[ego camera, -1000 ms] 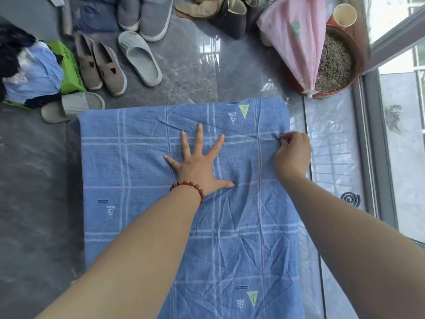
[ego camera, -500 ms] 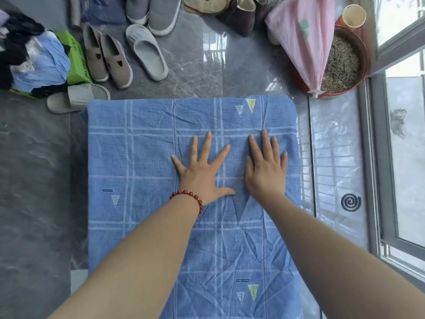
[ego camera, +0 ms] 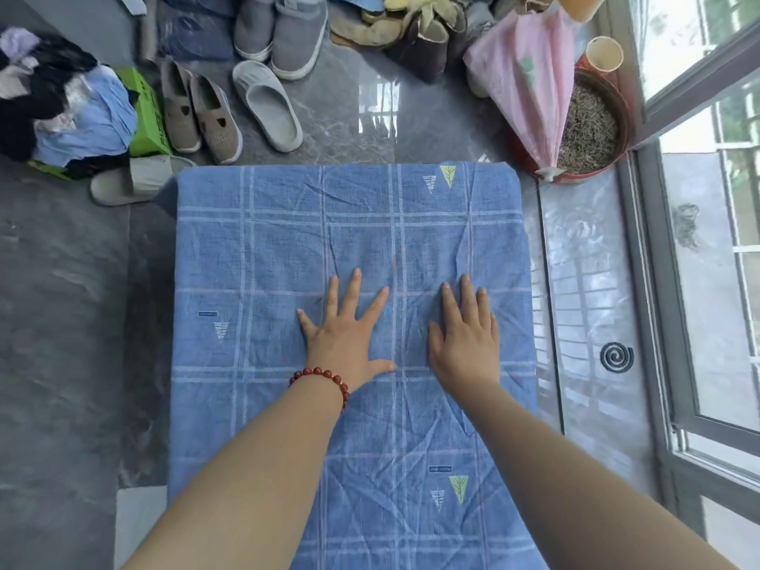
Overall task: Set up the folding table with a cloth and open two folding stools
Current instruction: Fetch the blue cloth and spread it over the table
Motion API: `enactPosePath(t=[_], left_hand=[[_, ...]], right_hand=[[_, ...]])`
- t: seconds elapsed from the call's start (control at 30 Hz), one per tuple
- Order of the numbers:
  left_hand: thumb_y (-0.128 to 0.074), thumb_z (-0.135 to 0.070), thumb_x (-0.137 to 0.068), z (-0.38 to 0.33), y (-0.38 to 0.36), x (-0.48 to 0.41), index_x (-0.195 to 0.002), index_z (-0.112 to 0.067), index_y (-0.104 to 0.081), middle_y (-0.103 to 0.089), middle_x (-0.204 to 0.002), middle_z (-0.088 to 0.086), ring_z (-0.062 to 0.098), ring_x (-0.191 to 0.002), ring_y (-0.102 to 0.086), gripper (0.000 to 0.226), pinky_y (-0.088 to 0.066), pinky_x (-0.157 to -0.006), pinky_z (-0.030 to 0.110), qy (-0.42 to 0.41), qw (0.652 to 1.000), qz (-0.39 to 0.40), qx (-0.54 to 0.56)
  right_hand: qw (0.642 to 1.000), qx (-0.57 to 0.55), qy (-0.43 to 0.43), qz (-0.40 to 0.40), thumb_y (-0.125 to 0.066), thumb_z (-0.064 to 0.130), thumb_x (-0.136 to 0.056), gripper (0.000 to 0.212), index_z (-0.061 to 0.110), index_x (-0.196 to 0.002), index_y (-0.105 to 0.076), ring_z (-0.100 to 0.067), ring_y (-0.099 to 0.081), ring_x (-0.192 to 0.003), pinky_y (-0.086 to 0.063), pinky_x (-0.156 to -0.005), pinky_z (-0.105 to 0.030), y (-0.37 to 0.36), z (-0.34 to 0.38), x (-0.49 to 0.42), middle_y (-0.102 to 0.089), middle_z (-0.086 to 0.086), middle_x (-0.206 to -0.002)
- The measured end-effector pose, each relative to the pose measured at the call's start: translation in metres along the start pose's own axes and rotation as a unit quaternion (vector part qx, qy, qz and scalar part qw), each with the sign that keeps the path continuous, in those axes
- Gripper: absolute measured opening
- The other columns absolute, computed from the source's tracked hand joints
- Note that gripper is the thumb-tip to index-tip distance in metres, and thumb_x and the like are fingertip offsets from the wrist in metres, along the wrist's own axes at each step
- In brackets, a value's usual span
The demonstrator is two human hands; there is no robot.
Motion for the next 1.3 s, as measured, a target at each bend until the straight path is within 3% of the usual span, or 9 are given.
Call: enactPosePath(t=[0.37, 0.73, 0.9, 1.13, 1.3], left_hand=[[-0.063, -0.055, -0.079, 0.032, -0.048, 0.094, -0.147, -0.038, 0.011, 0.029, -0.154, -0.002, 0.025, -0.144, 0.017, 0.102, -0.015, -0.110, 0.063, -0.042, 0.994, 0.068, -0.079], [-0.059, -0.041, -0.089, 0.064, -0.115, 0.192, -0.147, -0.042, 0.005, 0.028, -0.154, -0.003, 0.027, -0.145, 0.013, 0.087, -0.017, -0.112, 0.058, -0.023, 0.993, 0.094, -0.064], [-0.060, -0.041, -0.088, 0.061, -0.134, 0.216, -0.148, -0.042, 0.000, 0.022, -0.156, -0.004, 0.027, -0.145, 0.008, 0.084, -0.019, -0.113, 0.056, -0.009, 0.995, 0.090, -0.038], [-0.059, -0.044, -0.088, 0.035, -0.158, 0.238, -0.149, -0.036, -0.006, 0.015, -0.158, 0.000, 0.031, -0.145, 0.003, 0.082, -0.024, -0.112, 0.054, 0.009, 0.996, 0.087, -0.006], [-0.058, -0.035, -0.091, 0.023, -0.168, 0.248, -0.150, -0.030, -0.012, 0.006, -0.159, 0.002, 0.028, -0.145, -0.006, 0.075, -0.022, -0.113, 0.051, 0.017, 0.997, 0.073, -0.007]], right_hand=[[0.997, -0.020, 0.008, 0.069, -0.039, 0.035, -0.098, 0.060, 0.026, -0.151, -0.013, -0.020, 0.007, -0.147, -0.013, -0.117, -0.039, -0.050, 0.025, 0.104, 0.009, 0.006, -0.160], [0.993, -0.012, 0.043, 0.108, -0.044, 0.031, -0.097, 0.062, 0.027, -0.151, -0.013, -0.020, 0.007, -0.147, -0.019, -0.117, -0.038, -0.108, 0.034, 0.219, 0.013, 0.006, -0.159], [0.990, -0.014, 0.052, 0.131, -0.045, 0.031, -0.097, 0.057, 0.027, -0.149, -0.021, -0.019, 0.005, -0.147, -0.018, -0.118, -0.037, -0.115, 0.025, 0.251, 0.011, 0.007, -0.159], [0.986, 0.004, 0.070, 0.152, -0.045, 0.030, -0.097, 0.050, 0.026, -0.145, -0.030, -0.014, -0.003, -0.147, -0.034, -0.109, -0.039, -0.108, 0.003, 0.269, 0.004, 0.010, -0.159], [0.985, 0.013, 0.081, 0.150, -0.051, 0.026, -0.094, 0.051, 0.025, -0.142, -0.033, -0.017, -0.011, -0.145, -0.040, -0.105, -0.041, -0.105, -0.014, 0.276, -0.003, 0.009, -0.159]])
Point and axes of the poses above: each hand's wrist, its own x-axis away from the middle knuckle, its own y-axis out of the back of the hand, z = x × y, the point moved 2 cm from there along -x, towards the middle knuckle
